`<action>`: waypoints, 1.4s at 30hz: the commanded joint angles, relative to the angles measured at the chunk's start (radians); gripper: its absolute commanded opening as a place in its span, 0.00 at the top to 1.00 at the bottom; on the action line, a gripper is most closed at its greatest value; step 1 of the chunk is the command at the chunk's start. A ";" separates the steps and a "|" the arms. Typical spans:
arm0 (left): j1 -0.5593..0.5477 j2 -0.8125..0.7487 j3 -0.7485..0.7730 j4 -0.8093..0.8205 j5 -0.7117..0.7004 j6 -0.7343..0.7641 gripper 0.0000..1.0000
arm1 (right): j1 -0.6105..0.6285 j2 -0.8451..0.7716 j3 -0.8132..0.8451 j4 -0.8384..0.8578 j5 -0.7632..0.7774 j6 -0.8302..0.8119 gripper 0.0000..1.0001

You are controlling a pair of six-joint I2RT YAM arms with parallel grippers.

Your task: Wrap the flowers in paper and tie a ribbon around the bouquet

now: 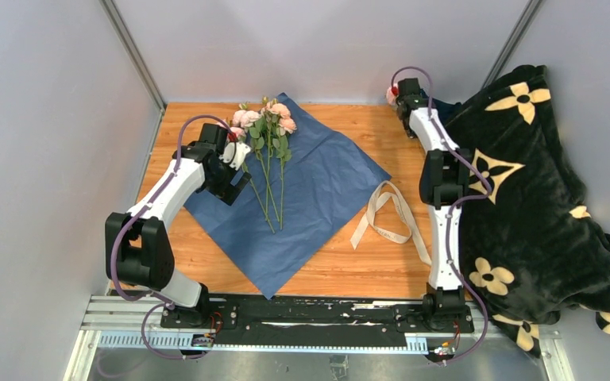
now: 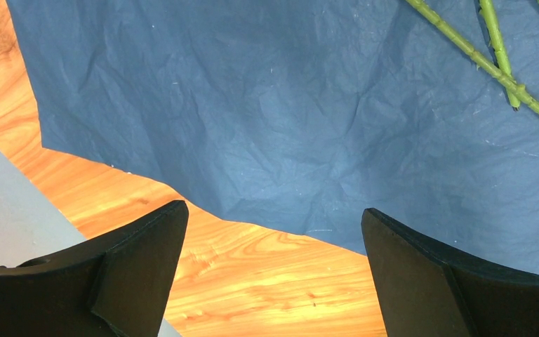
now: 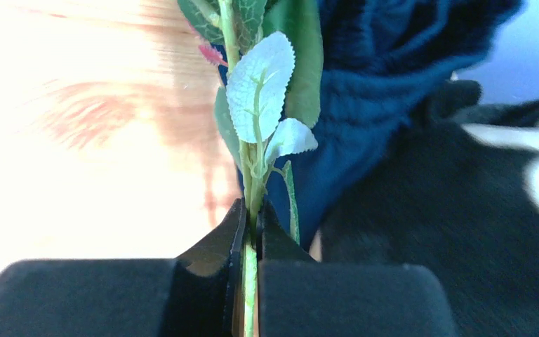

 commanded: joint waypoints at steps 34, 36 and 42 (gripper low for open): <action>0.056 -0.148 -0.036 0.008 0.044 0.018 0.00 | 0.594 -0.024 -0.027 0.452 -0.644 0.950 0.78; 0.056 -0.151 -0.036 0.008 0.044 0.021 0.00 | 0.593 -0.017 0.017 0.399 -0.637 0.905 0.63; 0.056 -0.177 -0.028 -0.012 0.044 0.050 0.00 | 0.582 -0.223 -0.045 0.273 -0.704 0.531 0.40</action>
